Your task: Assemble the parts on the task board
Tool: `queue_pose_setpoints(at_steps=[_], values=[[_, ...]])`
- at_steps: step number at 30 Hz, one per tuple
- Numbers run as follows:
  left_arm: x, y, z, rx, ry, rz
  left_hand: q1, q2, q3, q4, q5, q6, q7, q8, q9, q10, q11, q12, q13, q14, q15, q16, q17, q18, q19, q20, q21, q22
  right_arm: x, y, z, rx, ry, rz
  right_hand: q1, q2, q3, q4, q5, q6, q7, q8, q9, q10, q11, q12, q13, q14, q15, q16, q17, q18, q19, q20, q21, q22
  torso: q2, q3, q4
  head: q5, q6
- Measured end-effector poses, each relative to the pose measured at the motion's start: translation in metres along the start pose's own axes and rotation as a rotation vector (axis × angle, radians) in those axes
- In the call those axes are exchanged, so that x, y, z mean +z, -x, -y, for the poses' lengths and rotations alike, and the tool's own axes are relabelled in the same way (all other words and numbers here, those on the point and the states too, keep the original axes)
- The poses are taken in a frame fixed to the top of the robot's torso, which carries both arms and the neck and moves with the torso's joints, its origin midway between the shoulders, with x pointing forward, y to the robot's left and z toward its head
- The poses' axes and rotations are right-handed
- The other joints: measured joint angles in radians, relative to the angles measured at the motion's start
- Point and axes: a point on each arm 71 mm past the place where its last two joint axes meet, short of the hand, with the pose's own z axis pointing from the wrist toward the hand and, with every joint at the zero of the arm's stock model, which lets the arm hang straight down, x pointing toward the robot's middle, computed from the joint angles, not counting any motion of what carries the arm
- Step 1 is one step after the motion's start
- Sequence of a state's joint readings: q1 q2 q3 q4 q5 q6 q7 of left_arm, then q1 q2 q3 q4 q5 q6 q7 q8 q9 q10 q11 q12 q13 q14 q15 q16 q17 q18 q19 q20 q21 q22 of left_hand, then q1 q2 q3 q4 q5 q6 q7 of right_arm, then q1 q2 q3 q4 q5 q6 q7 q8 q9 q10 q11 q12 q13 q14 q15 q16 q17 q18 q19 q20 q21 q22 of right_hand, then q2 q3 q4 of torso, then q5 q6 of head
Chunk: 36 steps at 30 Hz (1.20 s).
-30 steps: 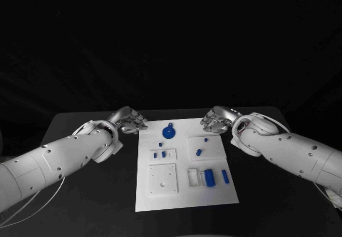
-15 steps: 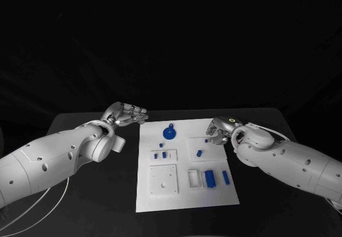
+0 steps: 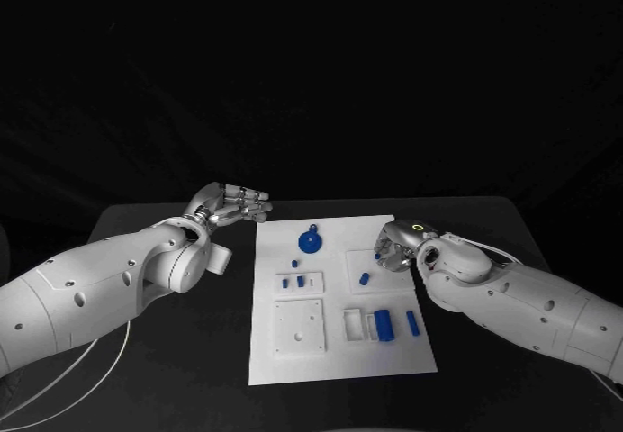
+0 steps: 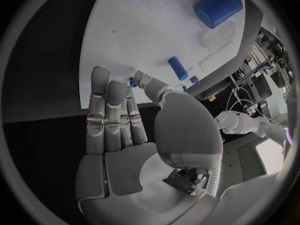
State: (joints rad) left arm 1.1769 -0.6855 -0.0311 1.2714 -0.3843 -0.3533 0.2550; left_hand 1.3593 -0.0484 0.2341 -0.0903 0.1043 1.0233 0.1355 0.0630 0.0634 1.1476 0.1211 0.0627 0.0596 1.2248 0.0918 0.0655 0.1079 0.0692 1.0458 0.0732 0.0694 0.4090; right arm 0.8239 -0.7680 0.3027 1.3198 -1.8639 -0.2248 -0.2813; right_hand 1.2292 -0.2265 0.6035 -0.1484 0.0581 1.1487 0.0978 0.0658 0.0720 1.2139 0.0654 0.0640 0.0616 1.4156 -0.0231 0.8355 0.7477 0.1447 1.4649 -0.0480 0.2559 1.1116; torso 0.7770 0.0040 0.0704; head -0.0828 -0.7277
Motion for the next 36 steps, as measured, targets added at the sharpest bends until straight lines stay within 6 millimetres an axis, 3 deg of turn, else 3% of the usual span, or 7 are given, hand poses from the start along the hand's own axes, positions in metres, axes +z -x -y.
queue_pose_setpoints(at_steps=[5,16,31,36], values=[[-0.0003,0.0013,-0.0005,-0.009,0.003,0.005,0.000,0.000,0.000,0.000,0.000,0.000,0.000,0.000,0.000,-0.001,0.002,0.000,0.000,0.000,0.000,0.000,0.000,0.000,0.000,0.000,0.001,-0.018,0.0005,-0.0010,-0.0010,-0.004,0.002,0.008,0.002,0.002,0.007,0.003,0.000,0.000,0.000,0.000,0.000,0.012,-0.005,0.000,0.000,0.000,0.000,0.000,-0.001,-0.002,0.000,0.000,0.008,-0.005,0.000,0.0006,-0.0002,0.000,-0.001],[0.0000,0.0019,-0.0010,-0.018,0.007,0.008,0.000,0.000,0.000,0.000,0.000,0.004,0.004,0.000,0.000,-0.001,0.002,0.000,0.000,0.000,0.000,0.000,0.000,0.000,0.003,0.004,0.008,-0.041,0.0017,-0.0036,-0.0057,0.000,0.009,0.030,0.031,0.031,0.031,-0.013,0.000,0.029,-0.002,0.000,0.001,0.075,-0.021,0.000,-0.001,0.011,-0.007,0.003,-0.001,-0.007,0.003,-0.002,0.029,-0.006,0.000,0.0017,-0.0003,0.002,-0.004],[0.0006,0.0044,-0.0027,-0.020,0.016,0.013,0.000,0.000,0.000,0.000,0.000,0.004,0.004,0.000,0.000,-0.001,0.002,0.000,0.000,0.000,0.000,0.000,0.000,0.000,0.003,0.004,0.008,-0.045,0.0013,-0.0058,-0.0082,-0.013,0.014,0.035,0.046,0.079,-0.006,-0.056,0.000,0.093,-0.016,0.000,0.006,0.137,-0.043,-0.009,0.001,0.008,-0.027,0.004,0.007,-0.023,0.002,-0.023,0.038,-0.002,0.000,0.0012,-0.0008,-0.003,-0.009],[0.0007,0.0047,-0.0029,-0.020,0.019,0.013,0.002,0.002,0.000,0.000,0.000,0.006,0.006,0.000,0.000,-0.004,-0.002,0.000,0.000,0.000,0.000,0.000,0.000,0.000,0.003,0.004,0.008,-0.046,0.0012,-0.0065,-0.0094,-0.023,0.013,0.041,0.043,0.095,0.028,-0.089,-0.003,0.114,-0.021,-0.002,0.007,0.158,-0.047,-0.006,0.001,0.011,-0.030,0.004,0.010,-0.037,0.002,-0.031,0.043,0.010,0.000,0.0006,-0.0002,-0.003,-0.011]])
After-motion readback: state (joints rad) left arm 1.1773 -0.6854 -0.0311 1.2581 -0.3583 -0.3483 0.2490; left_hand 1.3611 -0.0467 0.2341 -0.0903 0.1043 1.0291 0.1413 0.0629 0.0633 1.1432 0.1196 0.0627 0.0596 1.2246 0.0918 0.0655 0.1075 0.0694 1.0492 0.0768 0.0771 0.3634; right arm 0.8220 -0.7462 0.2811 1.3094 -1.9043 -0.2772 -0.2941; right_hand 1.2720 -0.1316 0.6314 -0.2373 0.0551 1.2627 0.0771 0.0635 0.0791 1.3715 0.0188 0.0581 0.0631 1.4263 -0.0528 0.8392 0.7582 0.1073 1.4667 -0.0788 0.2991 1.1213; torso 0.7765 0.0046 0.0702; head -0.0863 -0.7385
